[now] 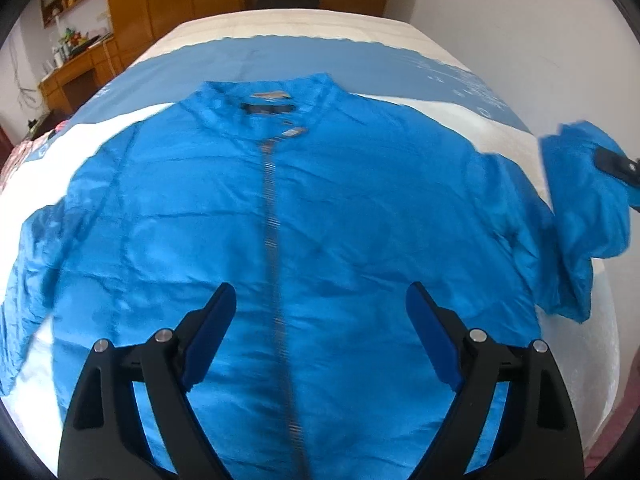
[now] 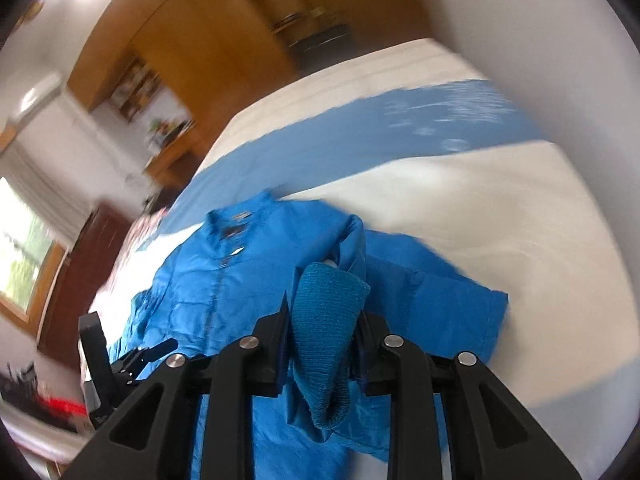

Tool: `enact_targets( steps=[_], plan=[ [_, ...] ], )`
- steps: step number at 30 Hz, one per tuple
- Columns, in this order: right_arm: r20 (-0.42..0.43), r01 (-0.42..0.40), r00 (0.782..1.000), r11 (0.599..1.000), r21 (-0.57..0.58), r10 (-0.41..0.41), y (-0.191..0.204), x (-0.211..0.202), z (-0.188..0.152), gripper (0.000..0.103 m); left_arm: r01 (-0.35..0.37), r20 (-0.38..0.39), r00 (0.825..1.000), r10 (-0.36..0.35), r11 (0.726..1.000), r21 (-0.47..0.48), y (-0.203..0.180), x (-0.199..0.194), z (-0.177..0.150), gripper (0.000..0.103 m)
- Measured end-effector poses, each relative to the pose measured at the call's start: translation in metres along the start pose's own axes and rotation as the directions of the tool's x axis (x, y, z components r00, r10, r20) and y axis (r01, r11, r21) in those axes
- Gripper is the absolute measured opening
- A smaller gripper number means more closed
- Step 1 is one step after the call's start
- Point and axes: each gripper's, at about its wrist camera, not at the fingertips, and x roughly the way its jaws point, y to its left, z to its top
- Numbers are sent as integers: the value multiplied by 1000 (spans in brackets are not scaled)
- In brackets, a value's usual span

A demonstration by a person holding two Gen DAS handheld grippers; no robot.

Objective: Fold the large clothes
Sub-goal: 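Carry the held sleeve across the jacket body with the right tool and release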

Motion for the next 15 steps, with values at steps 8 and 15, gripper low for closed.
enact_targets(
  steps=[8,15],
  plan=[
    [-137,-42,990,990,-134,23,75,105,14,25,-53,4,999,53,997,-52,53,1,20,86],
    [-204,-61,979,984,-168,25,98,158,8,25,-34,-19,999,33,998,-52,59,12,22,86]
  ],
)
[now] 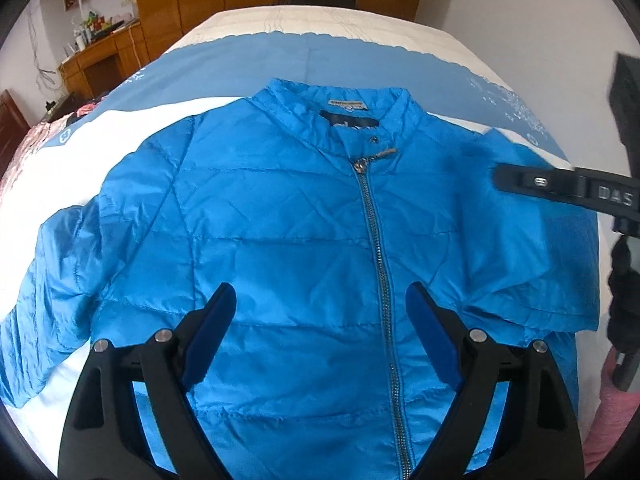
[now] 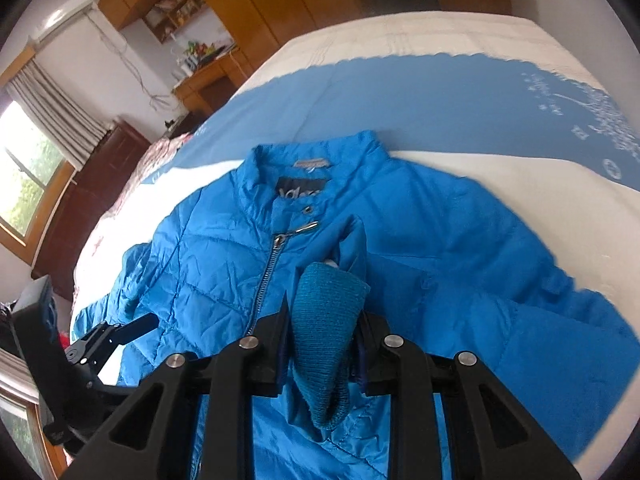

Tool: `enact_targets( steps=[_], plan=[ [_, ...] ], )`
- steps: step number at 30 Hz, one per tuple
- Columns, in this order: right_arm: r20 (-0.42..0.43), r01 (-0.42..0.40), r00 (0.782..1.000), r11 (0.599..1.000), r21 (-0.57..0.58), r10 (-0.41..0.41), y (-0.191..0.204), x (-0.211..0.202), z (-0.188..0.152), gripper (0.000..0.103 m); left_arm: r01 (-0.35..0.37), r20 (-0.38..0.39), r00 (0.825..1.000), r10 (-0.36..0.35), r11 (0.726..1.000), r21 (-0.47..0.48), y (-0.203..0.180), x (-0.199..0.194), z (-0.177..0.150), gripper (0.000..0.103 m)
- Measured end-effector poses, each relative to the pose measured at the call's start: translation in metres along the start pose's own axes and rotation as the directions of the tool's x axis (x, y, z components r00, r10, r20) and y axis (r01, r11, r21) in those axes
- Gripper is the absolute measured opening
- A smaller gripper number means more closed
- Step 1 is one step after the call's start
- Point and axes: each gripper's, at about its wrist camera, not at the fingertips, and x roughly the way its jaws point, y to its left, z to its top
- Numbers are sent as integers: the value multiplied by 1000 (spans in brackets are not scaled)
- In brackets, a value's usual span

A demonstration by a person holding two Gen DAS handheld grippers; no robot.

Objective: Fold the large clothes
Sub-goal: 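Carry the held sleeve across the jacket body with the right tool and release, then grasp the other sleeve cuff with the left tool and lift it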

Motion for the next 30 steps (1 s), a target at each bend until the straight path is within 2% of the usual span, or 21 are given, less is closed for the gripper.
enact_targets(
  steps=[3,6,7,9,14,17,19,21,23,24,27,30],
  plan=[
    [-35,-23,999,1000,-14,23,7,15,3,28,15,-7,1000,-15,1000,8,-2,2,-2,86],
    [-53,-105,993,994,-1,105,9,17,6,38,32,-11,999,-32,999,12,-2,3,-2,87],
    [-55,-148,988,989,3,148,9,14,6,39,45,-12,999,-45,999,11,-2,2,-2,87],
    [-43,-179,983,984,2,179,9,5,5,39,78,-18,997,-77,997,10,-2,2,-2,89],
    [8,-189,982,982,11,188,-6,-36,-2,40,121,-51,991,-121,993,2,-8,5,3,90],
    [72,-171,983,985,36,168,-23,-64,-4,45,152,-73,986,-150,988,19,-21,13,12,90],
    [102,-156,983,986,56,149,-36,-76,-5,45,131,-62,990,-128,990,48,-32,15,16,90],
    [125,-68,991,995,79,58,-50,-89,-9,45,96,-57,994,-91,992,79,-41,20,20,91],
    [151,6,988,995,104,-22,-65,-99,-16,45,82,-79,994,-77,995,64,-41,29,24,92],
    [165,29,985,993,117,-48,-73,-105,-21,45,92,-93,992,-88,995,35,-38,36,26,92],
    [192,15,980,984,179,-50,-101,-118,-31,45,152,-103,983,-154,988,-27,-31,47,32,92],
    [216,22,974,974,226,-72,-123,-128,-35,45,262,-113,956,-269,962,-74,-25,45,29,92]
  ],
)
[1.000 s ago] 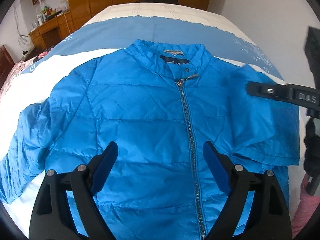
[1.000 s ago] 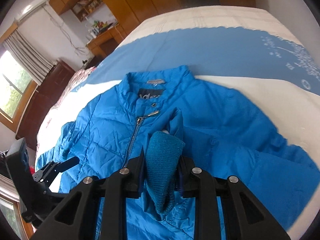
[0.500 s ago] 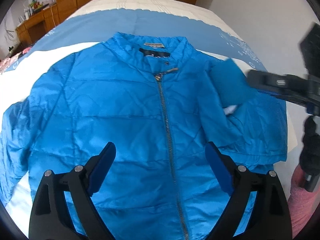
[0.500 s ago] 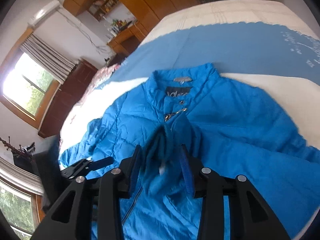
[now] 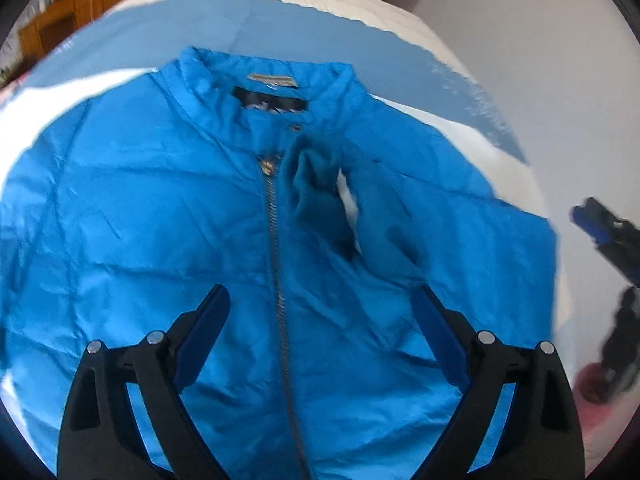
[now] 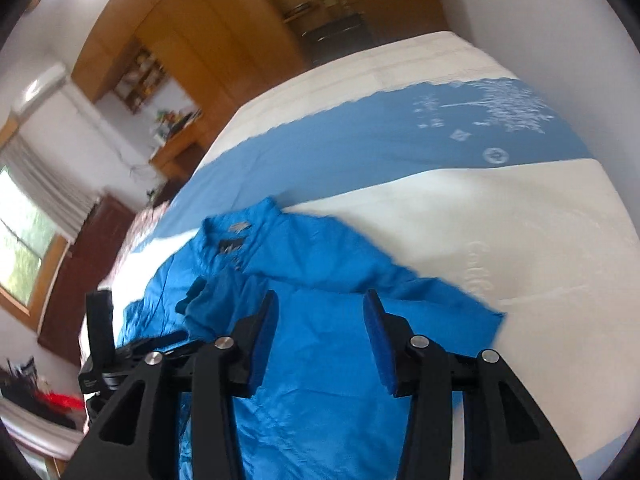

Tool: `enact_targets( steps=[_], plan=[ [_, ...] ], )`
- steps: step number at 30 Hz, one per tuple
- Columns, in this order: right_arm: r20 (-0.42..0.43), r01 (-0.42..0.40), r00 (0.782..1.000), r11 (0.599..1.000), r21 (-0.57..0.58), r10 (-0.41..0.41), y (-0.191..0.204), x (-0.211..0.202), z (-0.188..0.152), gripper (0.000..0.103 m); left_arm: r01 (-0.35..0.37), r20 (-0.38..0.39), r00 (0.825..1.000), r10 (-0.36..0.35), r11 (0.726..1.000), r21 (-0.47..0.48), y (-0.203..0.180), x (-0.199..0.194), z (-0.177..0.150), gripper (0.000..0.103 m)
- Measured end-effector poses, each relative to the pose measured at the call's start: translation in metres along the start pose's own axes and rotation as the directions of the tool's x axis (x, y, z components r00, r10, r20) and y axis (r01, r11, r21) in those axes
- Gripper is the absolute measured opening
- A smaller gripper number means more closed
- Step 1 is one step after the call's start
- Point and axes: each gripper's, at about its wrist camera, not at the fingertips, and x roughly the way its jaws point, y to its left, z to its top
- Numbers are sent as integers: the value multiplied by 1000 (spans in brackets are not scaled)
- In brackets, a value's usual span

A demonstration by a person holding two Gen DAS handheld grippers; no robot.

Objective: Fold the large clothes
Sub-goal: 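Grasp the other sleeve cuff with the left tool and lift it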

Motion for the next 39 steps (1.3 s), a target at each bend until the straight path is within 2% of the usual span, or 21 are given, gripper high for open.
enact_targets(
  steps=[6,10,15,16,17,18,19,20,22,23,24,28,30,31,33,35,37,39],
  plan=[
    [0,-34,999,999,27,34,-11,0,3,45,94,39,995,-94,996,3,7,-27,-21,92],
    [-14,-51,999,999,15,52,-6,6,1,45,72,16,997,-73,997,19,-10,-10,-3,92],
    [-12,-22,1000,999,36,22,-15,6,1,45,20,-51,998,-23,998,-65,-6,31,21,89],
    [-11,-20,1000,999,40,21,-17,6,2,45,-5,-33,999,2,998,-67,-7,33,23,80],
    [-10,-17,1000,999,45,18,-20,7,3,45,-29,-15,1000,28,998,-55,-10,31,23,63],
    [-10,-14,1000,999,48,14,-21,7,3,45,-49,-10,999,48,997,-53,-10,31,23,59],
    [-10,-10,1000,999,51,10,-23,8,3,45,-59,6,998,59,996,-66,-8,28,23,38],
    [-11,-8,1000,999,53,8,-24,9,3,45,-37,20,999,39,996,-83,-4,24,23,23],
    [-13,-10,1000,999,51,11,-24,10,2,45,19,46,999,-13,991,-136,8,12,21,19],
    [-11,-13,1000,999,48,13,-23,10,2,45,10,72,997,0,990,-141,11,4,20,19],
    [-10,-14,1000,999,45,15,-23,11,2,45,-24,122,992,40,991,-135,15,-8,18,19],
    [-10,-57,998,998,41,58,-21,11,2,45,-102,230,964,135,983,-150,34,-43,14,18],
    [4,-89,996,995,37,89,-20,11,2,45,-184,265,938,223,969,-164,43,-55,14,18],
    [-3,-103,995,994,33,103,-20,12,2,45,-247,281,914,293,951,-186,51,-62,13,18],
    [-23,-93,995,995,26,93,-17,17,0,45,-291,291,892,345,933,-212,67,-71,12,18],
    [-51,-72,996,997,4,72,-12,28,-3,45,-302,285,887,363,924,-235,78,-73,12,18],
    [-98,-56,994,998,-11,55,-7,43,-7,45,-298,268,894,360,922,-248,86,-69,17,18],
    [-138,-39,990,999,-24,36,-3,57,-11,45,-312,262,890,372,918,-243,89,-65,16,18]
  ],
)
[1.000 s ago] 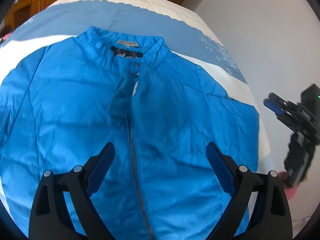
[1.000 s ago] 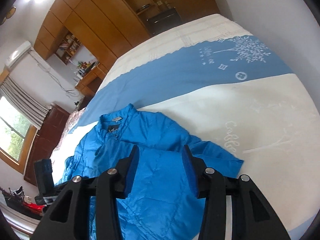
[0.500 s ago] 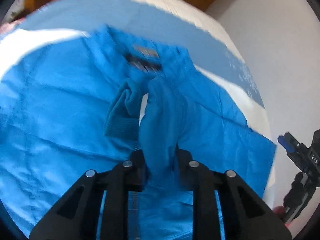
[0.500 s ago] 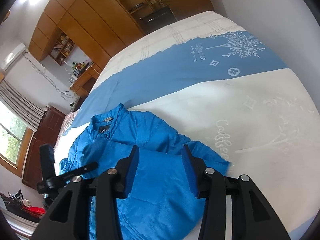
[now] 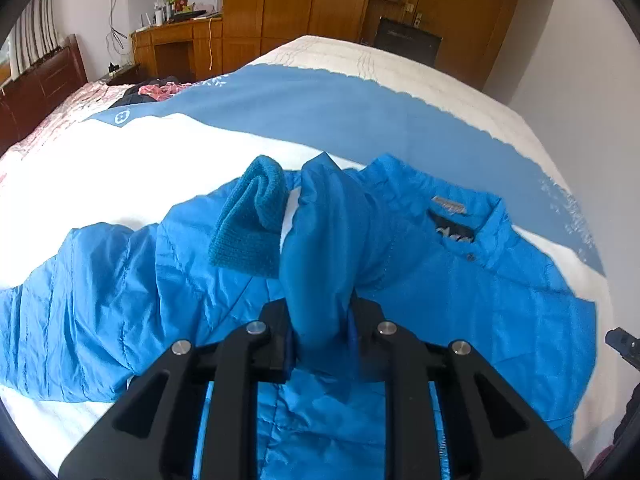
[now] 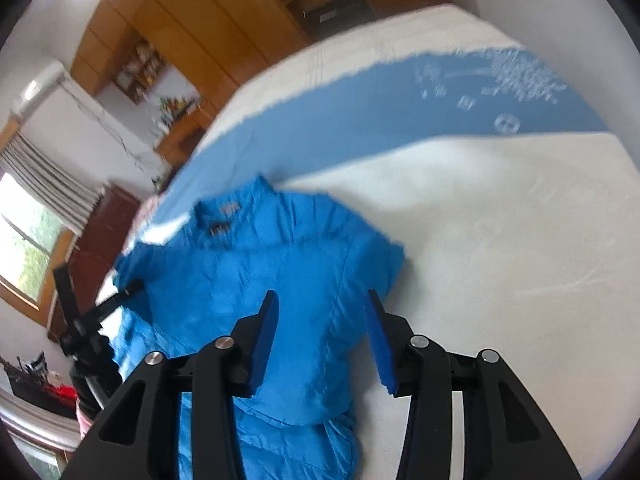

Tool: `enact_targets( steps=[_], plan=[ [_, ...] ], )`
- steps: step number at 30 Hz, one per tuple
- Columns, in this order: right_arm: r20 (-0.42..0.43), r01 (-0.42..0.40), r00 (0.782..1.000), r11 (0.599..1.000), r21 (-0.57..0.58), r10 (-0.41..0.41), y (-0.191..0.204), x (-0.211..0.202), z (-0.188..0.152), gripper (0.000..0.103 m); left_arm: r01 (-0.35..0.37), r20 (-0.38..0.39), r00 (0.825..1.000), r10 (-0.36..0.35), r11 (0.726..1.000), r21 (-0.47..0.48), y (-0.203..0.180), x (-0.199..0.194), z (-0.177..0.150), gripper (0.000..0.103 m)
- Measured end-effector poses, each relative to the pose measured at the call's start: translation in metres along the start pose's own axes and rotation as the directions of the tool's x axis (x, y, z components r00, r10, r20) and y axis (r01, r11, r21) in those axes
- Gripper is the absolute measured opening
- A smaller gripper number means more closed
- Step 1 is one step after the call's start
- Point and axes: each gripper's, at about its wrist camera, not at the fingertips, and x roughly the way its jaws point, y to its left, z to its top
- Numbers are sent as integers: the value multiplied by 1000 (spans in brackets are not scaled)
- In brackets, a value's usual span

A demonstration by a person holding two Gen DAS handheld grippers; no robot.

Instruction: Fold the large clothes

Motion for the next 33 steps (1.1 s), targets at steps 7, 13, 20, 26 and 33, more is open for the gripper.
enact_targets(
  steps=[7,13,20,26,33],
  plan=[
    [-49,155,986,985,-76,-159,13,38,-12,42,-73,-24,997,74,997,20,5,25,-8,20],
    [-75,179,980,981,-81,-185,7,56,-16,43,-93,-24,995,94,996,14,9,31,-16,20],
    [-4,89,996,990,-112,-90,28,29,-13,43,-118,19,993,118,993,-13,26,6,-13,19],
    [-53,147,986,978,-150,-157,31,55,-19,42,-167,-27,985,168,985,42,23,33,-24,25],
    [-65,196,975,963,-186,-211,29,70,-23,43,-140,-42,989,142,990,32,28,32,-26,29]
  ],
)
